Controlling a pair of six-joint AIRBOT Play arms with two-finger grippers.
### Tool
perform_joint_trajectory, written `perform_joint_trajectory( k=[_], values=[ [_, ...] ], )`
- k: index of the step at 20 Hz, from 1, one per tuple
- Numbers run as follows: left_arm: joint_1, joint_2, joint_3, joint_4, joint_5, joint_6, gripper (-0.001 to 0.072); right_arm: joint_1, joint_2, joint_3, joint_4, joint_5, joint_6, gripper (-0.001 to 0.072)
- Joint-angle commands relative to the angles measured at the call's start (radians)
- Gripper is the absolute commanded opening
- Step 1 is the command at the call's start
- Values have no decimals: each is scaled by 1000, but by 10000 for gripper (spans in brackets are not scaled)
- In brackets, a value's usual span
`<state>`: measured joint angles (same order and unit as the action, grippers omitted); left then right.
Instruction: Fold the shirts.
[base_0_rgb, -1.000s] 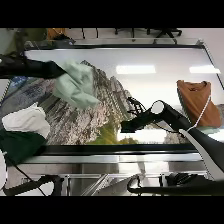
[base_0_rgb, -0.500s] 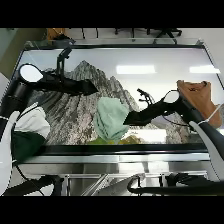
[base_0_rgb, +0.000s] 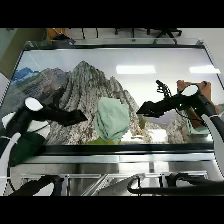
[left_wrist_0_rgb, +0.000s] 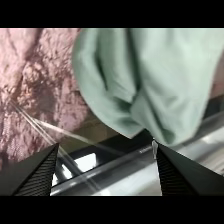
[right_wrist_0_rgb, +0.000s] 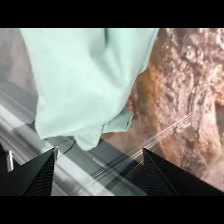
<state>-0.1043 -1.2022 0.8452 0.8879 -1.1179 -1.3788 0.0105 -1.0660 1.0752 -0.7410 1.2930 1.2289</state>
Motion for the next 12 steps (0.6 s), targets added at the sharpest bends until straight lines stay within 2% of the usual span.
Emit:
perform_joint_trajectory(
  k=[1, 2, 8, 9, 10, 11, 12],
  values=[
    [-100, -32, -176, -1, 278, 18, 661, 27, -75, 2, 5, -68, -31, 410],
    [-132, -72, -172, -2, 315, 18, 661, 38, -96, 2, 10, -69, -40, 382],
    [-254, -294, 36, 2, 339, 27, 661, 67, -140, 2, 43, -92, -76, 382],
    [-260, -325, 76, 2, 330, 26, 631, 67, -140, 2, 43, -92, -76, 382],
    [-259, -348, 110, 2, 315, 26, 386, 67, -140, 2, 43, -92, -76, 382],
    [-257, -368, 145, 3, 287, 27, 61, 67, -140, 2, 43, -92, -76, 382],
    [-244, -383, 179, 3, 244, 35, 19, 67, -140, 2, 43, -92, -76, 382]
  ],
)
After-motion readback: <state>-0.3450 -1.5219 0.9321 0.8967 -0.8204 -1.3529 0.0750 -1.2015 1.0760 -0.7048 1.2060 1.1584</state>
